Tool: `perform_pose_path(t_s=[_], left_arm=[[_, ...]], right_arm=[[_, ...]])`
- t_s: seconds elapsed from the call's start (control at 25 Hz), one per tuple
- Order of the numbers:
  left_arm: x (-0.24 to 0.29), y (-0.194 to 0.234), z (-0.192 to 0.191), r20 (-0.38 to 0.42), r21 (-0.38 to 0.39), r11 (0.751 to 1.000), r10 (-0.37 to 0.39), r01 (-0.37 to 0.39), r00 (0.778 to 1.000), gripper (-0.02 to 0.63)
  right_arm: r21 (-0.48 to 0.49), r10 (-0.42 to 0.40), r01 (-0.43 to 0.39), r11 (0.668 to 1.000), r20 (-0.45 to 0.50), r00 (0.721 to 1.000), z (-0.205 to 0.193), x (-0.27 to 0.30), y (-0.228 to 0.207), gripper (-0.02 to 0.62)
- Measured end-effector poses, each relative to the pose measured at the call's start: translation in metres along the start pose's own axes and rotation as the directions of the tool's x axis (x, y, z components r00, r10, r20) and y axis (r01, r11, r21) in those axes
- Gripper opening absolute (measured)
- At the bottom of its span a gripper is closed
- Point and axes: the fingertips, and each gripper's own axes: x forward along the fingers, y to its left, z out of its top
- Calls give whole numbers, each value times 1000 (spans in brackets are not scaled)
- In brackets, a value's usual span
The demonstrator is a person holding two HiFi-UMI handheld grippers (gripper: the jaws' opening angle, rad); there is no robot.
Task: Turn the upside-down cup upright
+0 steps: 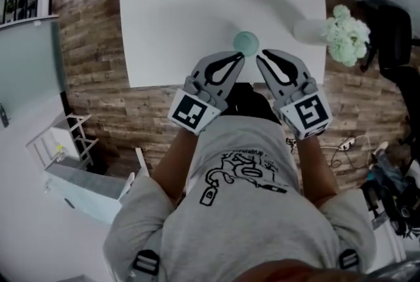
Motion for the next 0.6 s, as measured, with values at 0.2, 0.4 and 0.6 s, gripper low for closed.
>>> perform_pose_path(t_s=[0.2, 0.4, 0.6], left_arm=[[1, -7, 27, 17, -1, 1000, 19, -19, 1000, 3], [-2, -8, 55, 45, -2, 999, 32, -32, 998, 3], [-5, -9, 79, 66, 26, 999, 44, -46, 997, 3]], right_arm=[[9, -20, 19, 1000, 63, 998, 35, -11, 3, 60], [6, -21, 20, 1000, 103, 994, 64, -18, 5, 48], [-3, -12, 13, 1000, 128, 992, 85, -21, 10, 48]])
